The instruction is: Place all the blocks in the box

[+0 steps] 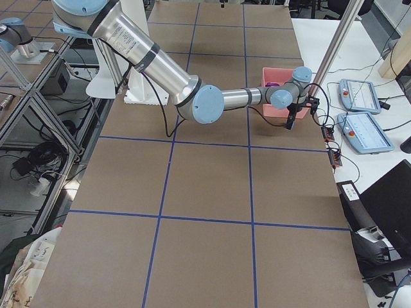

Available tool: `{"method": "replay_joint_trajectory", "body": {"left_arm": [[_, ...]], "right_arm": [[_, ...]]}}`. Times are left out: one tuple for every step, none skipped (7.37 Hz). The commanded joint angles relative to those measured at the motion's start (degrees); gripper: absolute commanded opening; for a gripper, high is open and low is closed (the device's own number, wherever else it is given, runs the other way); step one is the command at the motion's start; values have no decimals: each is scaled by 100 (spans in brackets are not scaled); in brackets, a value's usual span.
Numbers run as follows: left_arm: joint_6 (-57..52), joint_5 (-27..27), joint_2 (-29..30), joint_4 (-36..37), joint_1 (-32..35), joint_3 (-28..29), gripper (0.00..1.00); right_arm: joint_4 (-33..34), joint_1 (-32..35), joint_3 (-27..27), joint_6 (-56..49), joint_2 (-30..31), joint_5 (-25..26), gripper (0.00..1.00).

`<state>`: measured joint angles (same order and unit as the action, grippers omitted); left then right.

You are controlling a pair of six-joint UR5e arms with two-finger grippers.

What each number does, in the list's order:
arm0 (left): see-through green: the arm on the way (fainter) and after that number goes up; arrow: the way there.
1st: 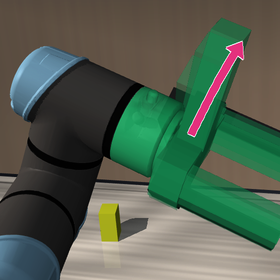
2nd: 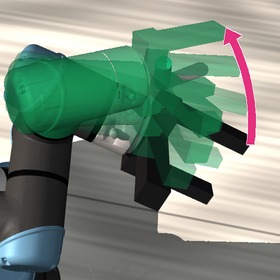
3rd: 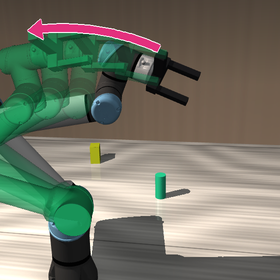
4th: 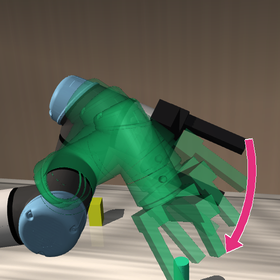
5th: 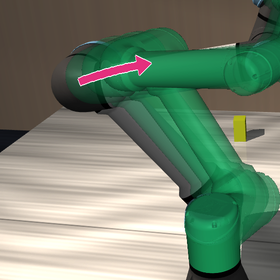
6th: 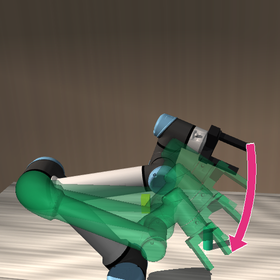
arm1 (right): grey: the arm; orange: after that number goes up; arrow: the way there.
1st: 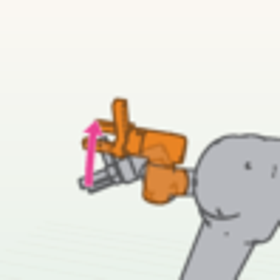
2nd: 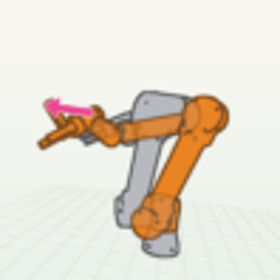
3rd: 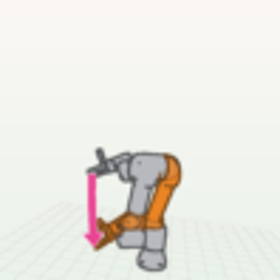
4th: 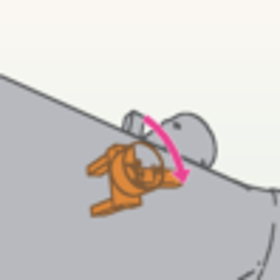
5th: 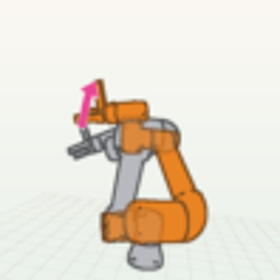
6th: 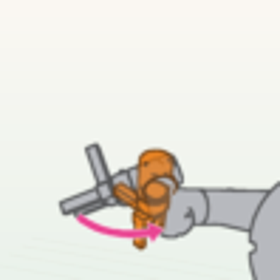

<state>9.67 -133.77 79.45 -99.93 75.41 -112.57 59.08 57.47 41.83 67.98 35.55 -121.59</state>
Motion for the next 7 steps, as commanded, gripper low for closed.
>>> {"method": "replay_joint_trajectory", "body": {"left_arm": [[0, 0, 0, 0, 0, -11, 100], [0, 0, 0, 0, 0, -37, 100], [0, 0, -9, 0, 9, -81, 100], [0, 0, -9, 0, 9, -81, 100], [0, 0, -9, 0, 9, -116, 100], [0, 0, -192, -9, 9, -221, 100], [0, 0, -202, -9, 18, -283, 100]], "right_arm": [[-151, -166, -79, 49, -30, 188, 97], [-160, -174, -96, 49, -39, 310, 96], [-177, -244, -123, 49, -57, 390, 96], [-299, -280, -158, 49, -66, 434, 96], [-414, -289, -341, 49, -170, 461, 96], [-467, -289, -377, 49, -180, 530, 96], [-468, -341, -387, 49, -197, 636, 96]]}}
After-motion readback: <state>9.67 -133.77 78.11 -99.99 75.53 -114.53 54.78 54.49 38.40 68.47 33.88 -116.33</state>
